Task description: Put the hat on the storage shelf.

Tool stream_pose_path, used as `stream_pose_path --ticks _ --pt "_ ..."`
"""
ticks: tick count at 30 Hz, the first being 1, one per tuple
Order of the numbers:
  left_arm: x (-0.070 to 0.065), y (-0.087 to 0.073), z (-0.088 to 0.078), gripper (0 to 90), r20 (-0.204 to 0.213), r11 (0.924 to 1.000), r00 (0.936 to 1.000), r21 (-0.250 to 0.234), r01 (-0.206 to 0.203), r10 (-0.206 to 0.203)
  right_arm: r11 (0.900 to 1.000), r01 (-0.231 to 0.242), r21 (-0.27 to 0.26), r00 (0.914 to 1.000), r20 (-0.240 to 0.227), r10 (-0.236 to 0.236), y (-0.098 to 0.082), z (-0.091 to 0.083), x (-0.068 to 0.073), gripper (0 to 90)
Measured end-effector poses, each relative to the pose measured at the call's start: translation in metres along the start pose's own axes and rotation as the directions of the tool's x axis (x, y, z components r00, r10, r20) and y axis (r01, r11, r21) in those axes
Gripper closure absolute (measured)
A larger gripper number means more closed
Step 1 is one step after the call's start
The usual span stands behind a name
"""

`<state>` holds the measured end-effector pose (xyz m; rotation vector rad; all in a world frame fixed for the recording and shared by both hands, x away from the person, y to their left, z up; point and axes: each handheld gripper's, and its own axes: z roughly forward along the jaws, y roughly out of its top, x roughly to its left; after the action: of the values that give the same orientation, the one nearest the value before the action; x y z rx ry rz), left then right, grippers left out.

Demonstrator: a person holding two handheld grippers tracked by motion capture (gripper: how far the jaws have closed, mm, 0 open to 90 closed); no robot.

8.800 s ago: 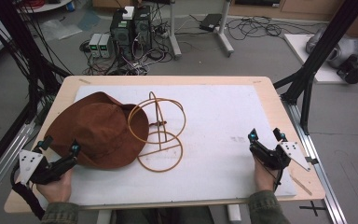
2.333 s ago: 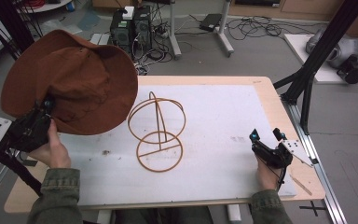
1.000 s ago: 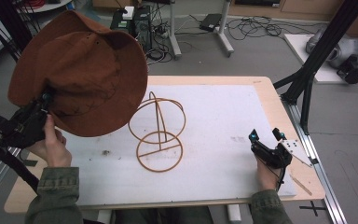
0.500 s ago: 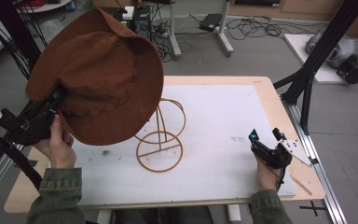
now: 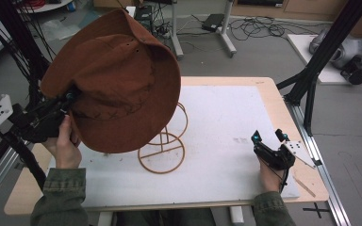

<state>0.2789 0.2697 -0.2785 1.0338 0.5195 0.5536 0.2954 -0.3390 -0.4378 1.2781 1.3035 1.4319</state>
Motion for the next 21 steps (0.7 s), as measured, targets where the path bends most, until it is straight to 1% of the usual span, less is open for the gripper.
stream_pose_path --ticks 1,2,3,4,5,6,8,14,16,19,21 --pt "0.000 0.000 0.000 87.0 0.000 1.0000 1.0000 0.000 0.000 0.000 1.000 -0.001 -0.001 1.0000 0.000 0.001 0.000 0.000 0.000 11.1" --pt "0.000 -0.001 0.002 87.0 0.010 1.0000 0.9999 0.004 0.008 -0.008 1.000 -0.001 0.000 1.0000 -0.001 0.001 0.000 0.000 0.000 11.1" --pt "0.001 -0.002 0.007 87.0 0.030 0.9996 0.9994 0.023 0.017 -0.018 1.000 0.004 -0.002 1.0000 -0.002 -0.004 0.000 0.000 0.000 11.1" --pt "0.001 -0.002 0.007 87.0 0.030 0.9996 0.9994 0.023 0.017 -0.018 1.000 0.004 -0.002 1.0000 -0.002 -0.004 0.000 0.000 0.000 11.1" --pt "-0.001 -0.004 0.012 87.0 0.045 0.9989 0.9990 0.047 0.006 -0.008 1.000 0.000 0.002 1.0000 -0.003 0.000 0.000 0.000 0.001 11.1" --pt "-0.001 -0.004 0.012 87.0 0.045 0.9989 0.9990 0.047 0.006 -0.008 1.000 0.003 0.000 1.0000 -0.003 -0.003 0.000 0.000 0.001 11.1" --pt "-0.003 -0.005 0.017 87.1 0.056 0.9976 0.9984 0.069 -0.005 0.001 1.000 0.004 0.000 1.0000 -0.004 -0.004 0.000 0.001 0.001 11.1" --pt "-0.006 -0.009 0.027 87.0 0.079 0.9958 0.9968 0.091 -0.005 -0.002 1.000 0.004 0.001 1.0000 -0.007 -0.004 0.000 0.001 0.000 11.1" --pt "-0.007 -0.012 0.032 87.0 0.086 0.9951 0.9962 0.099 0.003 -0.012 1.000 0.013 -0.003 0.9999 -0.009 -0.013 0.000 0.001 0.000 11.1" --pt "-0.009 -0.013 0.036 87.0 0.093 0.9943 0.9955 0.106 0.006 -0.016 1.000 0.005 -0.001 1.0000 -0.007 -0.005 0.000 0.001 0.001 11.1" --pt "-0.010 -0.014 0.040 87.0 0.102 0.9935 0.9946 0.114 0.005 -0.017 1.000 0.008 -0.001 0.9999 -0.008 -0.008 0.000 0.001 0.001 11.1"
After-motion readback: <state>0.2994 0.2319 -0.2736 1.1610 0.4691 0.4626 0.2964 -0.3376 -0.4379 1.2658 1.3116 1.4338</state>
